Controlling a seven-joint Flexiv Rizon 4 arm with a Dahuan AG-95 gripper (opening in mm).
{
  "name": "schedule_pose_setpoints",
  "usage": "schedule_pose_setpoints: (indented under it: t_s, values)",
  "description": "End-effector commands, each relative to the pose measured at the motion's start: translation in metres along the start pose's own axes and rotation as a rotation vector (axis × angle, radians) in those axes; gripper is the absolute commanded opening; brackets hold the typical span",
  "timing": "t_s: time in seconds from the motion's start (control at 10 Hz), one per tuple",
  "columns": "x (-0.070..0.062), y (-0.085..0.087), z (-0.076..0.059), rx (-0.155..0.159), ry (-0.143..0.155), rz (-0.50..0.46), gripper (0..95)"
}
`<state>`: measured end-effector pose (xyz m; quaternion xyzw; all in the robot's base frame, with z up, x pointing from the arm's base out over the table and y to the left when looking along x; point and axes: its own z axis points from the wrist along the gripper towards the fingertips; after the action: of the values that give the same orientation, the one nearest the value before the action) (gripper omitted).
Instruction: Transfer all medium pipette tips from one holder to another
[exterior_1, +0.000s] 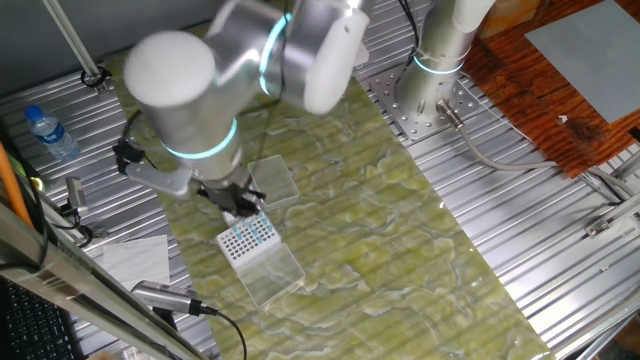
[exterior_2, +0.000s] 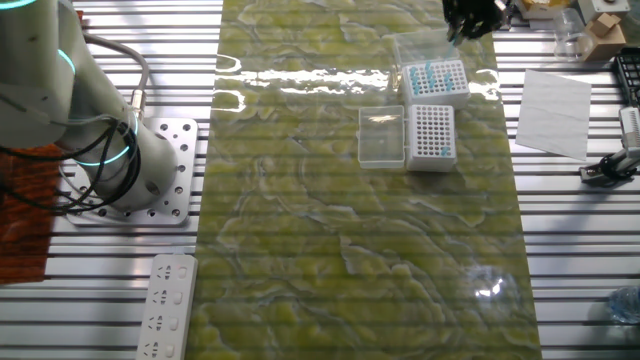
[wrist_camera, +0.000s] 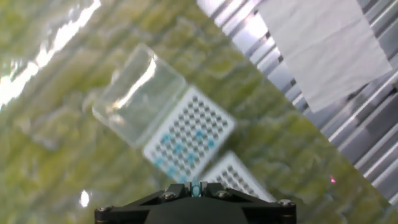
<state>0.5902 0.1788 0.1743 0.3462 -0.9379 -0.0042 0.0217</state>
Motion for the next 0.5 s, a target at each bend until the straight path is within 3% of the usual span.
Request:
schedule_pose_setpoints:
  t_s: [0.1,0.5]
  values:
    - [-0.0090,0.0050,0.0081,0.008,-0.007,0.008,0.0]
    - [-0.0159,0.0057,0.0175,0.019,-0.021,0.012,0.0]
